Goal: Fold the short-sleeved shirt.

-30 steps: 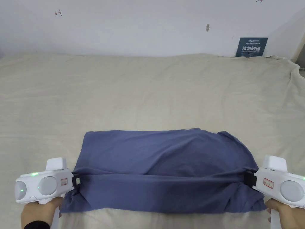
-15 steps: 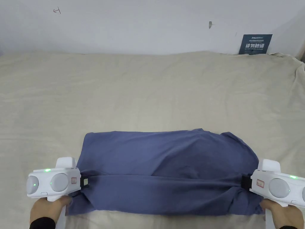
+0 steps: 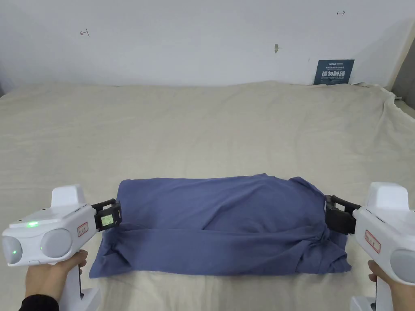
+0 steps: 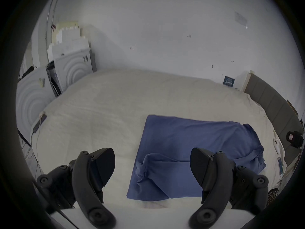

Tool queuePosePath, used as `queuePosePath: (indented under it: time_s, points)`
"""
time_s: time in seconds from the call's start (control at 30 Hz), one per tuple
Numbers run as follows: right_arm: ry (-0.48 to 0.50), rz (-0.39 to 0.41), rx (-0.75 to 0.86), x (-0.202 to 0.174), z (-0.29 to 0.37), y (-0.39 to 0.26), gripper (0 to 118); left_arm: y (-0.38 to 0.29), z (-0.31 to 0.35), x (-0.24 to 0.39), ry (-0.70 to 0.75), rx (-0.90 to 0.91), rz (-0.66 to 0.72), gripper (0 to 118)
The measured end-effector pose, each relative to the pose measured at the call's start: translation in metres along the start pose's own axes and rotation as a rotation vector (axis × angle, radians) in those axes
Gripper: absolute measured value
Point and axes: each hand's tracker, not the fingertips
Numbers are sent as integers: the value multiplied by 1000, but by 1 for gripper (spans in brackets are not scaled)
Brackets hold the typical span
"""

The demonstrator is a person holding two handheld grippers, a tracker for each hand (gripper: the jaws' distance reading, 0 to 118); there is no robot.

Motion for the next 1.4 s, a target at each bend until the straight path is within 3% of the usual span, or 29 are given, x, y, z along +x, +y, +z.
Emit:
queuePosePath:
  time_s: [0.13, 0.2, 0.23, 0.3, 0.37, 0.5, 0.77, 0.93, 1.0, 1.03, 1.07, 1.1, 1.13, 1.2, 1.23, 1.4]
  points:
    - [-14, 26, 83, -3, 31, -8, 76, -15, 31, 7, -12, 80, -48, 87]
    - [-22, 35, 107, -13, 46, -12, 68, -23, 43, 10, -17, 107, -58, 68]
    - [-25, 34, 118, -13, 51, -15, 59, -28, 49, 14, -15, 112, -59, 54]
    - [-17, 26, 137, -16, 59, -20, 31, -36, 57, 15, -20, 121, -60, 18]
    - [-22, 17, 153, -16, 65, -24, 1, -45, 60, 10, -44, 138, -45, 0]
    - [-13, 18, 162, 1, 59, -34, 0, -55, 66, 12, -49, 132, -37, 0]
    - [-17, 9, 140, -8, 60, -36, 0, -55, 51, 8, -57, 76, -64, 0]
    - [-13, 4, 116, -3, 46, -38, 0, -49, 15, 3, -49, -54, -63, 2]
    - [-12, 3, 108, -11, 46, -36, 0, -48, -4, -1, -41, -115, -58, 14]
    - [-12, 2, 102, -11, 43, -36, 0, -49, -15, -4, -35, -172, -53, 26]
    - [-11, 1, 97, -11, 41, -36, 0, -50, -24, -6, -36, -198, -43, 52]
    - [-12, 2, 92, -7, 34, -38, 0, -52, -34, -9, -26, -231, -25, 52]
    - [-12, 4, 87, -7, 31, -39, 0, -54, -44, -12, -15, -269, -15, 60]
    - [-13, 5, 76, -6, 26, -40, 0, -58, -62, -14, 20, -352, -6, 87]
    - [-14, 5, 70, -6, 22, -41, 0, -62, -71, -16, 35, -376, -4, 91]
    - [-14, 4, 39, -5, 9, -45, 0, -79, -101, -25, 59, -449, 3, 91]
